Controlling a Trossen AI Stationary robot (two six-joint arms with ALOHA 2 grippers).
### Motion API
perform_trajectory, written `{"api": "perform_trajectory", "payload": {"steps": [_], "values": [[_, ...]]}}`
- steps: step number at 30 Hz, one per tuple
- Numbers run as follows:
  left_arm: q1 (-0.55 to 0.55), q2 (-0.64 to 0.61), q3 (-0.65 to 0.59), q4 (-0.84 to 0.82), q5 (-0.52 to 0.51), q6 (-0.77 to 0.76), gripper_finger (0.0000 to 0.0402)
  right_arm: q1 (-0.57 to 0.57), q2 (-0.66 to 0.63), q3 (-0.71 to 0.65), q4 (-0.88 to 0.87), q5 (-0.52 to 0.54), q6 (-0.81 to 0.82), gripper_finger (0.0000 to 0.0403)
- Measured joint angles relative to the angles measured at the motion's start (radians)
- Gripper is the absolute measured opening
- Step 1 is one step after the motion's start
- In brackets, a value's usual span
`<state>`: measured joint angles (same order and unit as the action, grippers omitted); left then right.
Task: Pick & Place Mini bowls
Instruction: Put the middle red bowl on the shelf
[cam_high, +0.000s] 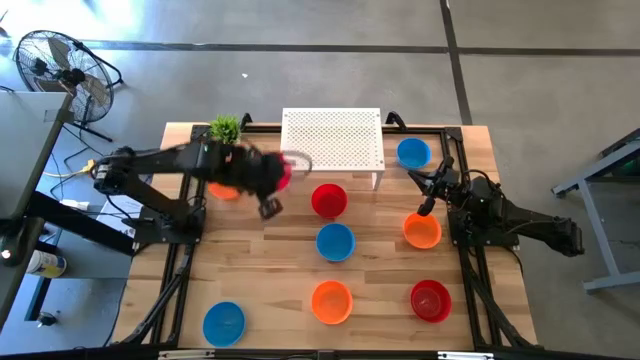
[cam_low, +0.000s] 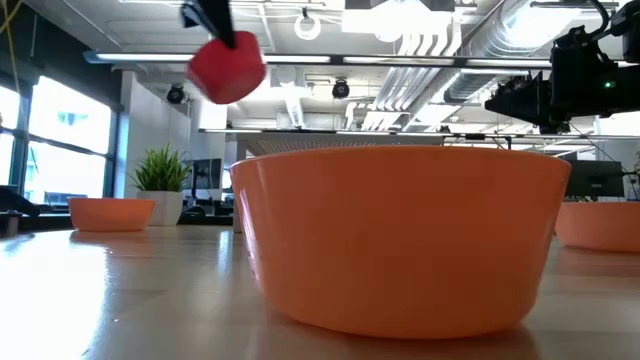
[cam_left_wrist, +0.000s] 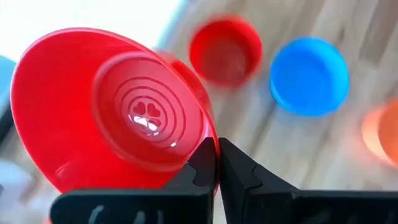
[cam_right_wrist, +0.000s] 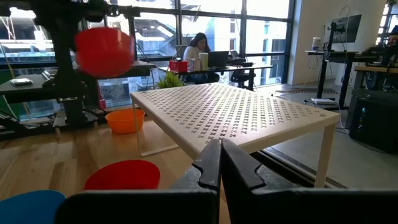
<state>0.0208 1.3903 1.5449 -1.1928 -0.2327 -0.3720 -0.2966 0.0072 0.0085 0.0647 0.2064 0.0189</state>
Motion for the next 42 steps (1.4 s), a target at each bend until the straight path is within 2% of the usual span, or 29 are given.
{"api": "perform_trajectory", "payload": {"steps": [5,8,17,20,26,35,42], "values": [[0.155,0.052,0.045,0.144,0.087,0.186,0.0001,0.000,0.000,0.000,0.000,0.000,0.000,0.0000],[0.240,0.122,0.104,0.146,0.131,0.276,0.0001,0.000,0.000,0.000,0.000,0.000,0.000,0.0000],[0.425,0.367,0.307,0.059,0.118,0.514,0.0001,0.000,0.000,0.000,0.000,0.000,0.000,0.0000],[0.444,0.437,0.363,0.081,0.075,0.588,0.0001,0.000,0.000,0.000,0.000,0.000,0.000,0.0000],[0.465,0.536,0.441,0.071,0.084,0.655,0.0001,0.000,0.000,0.000,0.000,0.000,0.000,0.0000],[0.470,0.565,0.459,0.004,0.059,0.664,0.0002,0.000,0.000,0.000,0.000,0.000,0.000,0.0000],[0.470,0.569,0.457,0.006,0.060,0.629,0.0045,0.000,0.000,0.000,0.000,0.000,0.000,0.0000]]}}
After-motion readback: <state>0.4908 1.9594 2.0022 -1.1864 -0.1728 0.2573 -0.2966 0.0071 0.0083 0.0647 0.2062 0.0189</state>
